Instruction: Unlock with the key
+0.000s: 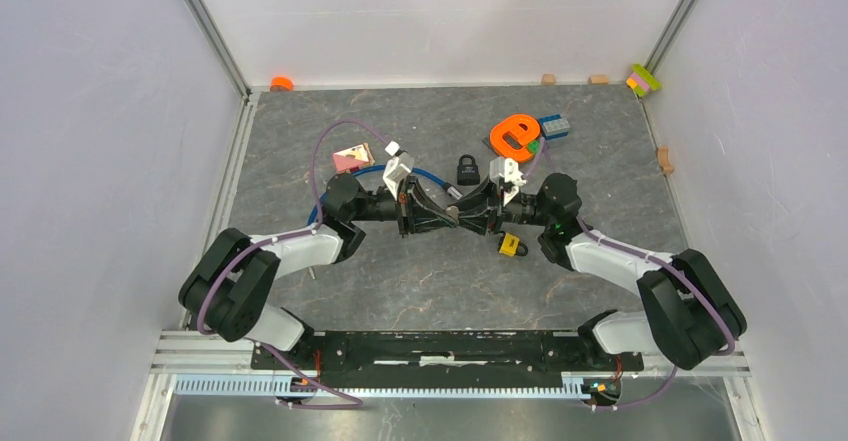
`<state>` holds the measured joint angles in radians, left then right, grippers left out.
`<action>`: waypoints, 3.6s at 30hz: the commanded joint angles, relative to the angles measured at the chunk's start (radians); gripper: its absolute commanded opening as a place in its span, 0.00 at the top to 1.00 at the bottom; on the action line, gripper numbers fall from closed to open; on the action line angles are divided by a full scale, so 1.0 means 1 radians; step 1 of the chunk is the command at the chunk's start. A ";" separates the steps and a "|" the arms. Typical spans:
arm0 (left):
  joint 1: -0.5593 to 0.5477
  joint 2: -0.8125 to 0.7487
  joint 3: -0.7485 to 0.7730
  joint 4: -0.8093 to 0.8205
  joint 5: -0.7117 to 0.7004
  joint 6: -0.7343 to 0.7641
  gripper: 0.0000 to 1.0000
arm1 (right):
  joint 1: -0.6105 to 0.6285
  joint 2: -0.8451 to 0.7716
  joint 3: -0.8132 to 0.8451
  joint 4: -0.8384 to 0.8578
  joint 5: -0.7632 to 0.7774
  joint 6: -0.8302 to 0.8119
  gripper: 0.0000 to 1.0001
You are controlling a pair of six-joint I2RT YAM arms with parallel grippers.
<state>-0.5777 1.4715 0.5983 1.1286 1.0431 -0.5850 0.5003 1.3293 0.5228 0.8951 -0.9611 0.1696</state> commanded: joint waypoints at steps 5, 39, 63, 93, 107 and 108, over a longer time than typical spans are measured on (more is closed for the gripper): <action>-0.007 -0.023 -0.010 -0.007 -0.010 0.056 0.98 | 0.004 0.008 0.019 0.016 0.045 -0.019 0.74; -0.099 -0.057 0.438 -1.955 -0.209 1.726 0.98 | 0.037 -0.120 0.123 -0.788 -0.034 -0.783 0.36; -0.309 -0.209 0.451 -1.969 -0.483 1.760 0.98 | 0.098 0.029 -0.015 -0.188 -0.159 -0.318 0.36; -0.329 -0.287 0.380 -1.843 -0.502 1.729 0.98 | 0.197 0.180 0.026 0.002 -0.244 -0.123 0.62; -0.329 -0.299 0.373 -1.823 -0.509 1.714 0.98 | 0.200 0.203 0.012 -0.005 -0.255 -0.124 0.72; -0.329 -0.299 0.372 -1.822 -0.511 1.714 0.98 | 0.201 0.203 0.012 -0.005 -0.255 -0.124 0.72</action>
<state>-0.9009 1.2022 0.9745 -0.7460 0.5354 1.1252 0.6922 1.5249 0.5247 0.8509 -1.1896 0.0402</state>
